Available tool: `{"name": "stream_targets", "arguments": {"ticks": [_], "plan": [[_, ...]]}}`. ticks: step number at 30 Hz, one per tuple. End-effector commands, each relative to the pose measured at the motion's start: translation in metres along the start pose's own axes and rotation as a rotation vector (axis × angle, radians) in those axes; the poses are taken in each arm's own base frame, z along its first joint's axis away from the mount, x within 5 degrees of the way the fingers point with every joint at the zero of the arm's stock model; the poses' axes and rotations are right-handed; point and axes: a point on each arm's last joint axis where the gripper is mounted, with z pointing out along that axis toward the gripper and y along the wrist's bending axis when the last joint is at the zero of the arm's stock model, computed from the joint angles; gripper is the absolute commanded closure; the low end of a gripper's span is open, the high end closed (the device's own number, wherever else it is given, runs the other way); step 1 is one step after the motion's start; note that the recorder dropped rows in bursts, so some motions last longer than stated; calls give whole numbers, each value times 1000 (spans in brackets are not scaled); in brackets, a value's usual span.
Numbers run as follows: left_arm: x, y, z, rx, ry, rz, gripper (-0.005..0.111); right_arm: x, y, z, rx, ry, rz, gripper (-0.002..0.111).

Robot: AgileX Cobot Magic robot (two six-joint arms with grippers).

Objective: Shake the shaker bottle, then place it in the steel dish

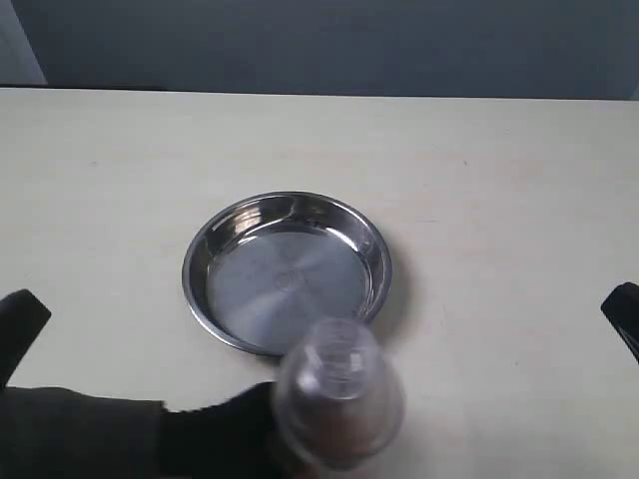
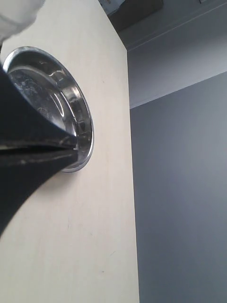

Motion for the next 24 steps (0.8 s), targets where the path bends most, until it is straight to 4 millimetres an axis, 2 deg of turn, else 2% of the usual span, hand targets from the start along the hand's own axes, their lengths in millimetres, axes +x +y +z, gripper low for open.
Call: {"name": "stream_targets", "arguments": {"ticks": [1,10,18,24], "plan": [[4,-10,-1,112,31,-28,1,0,0,0,3,-6,-1,109],[9,-19,-2,212,67,-88,1,0,0,0,3,-6,-1,109],[1,-9,-1,113,-16,-177,1,0,0,0,3,-6,-1,109],[-26,-4,-3,-10,-84,-42,1,0,0,0,3,-6,-1,109]]}}
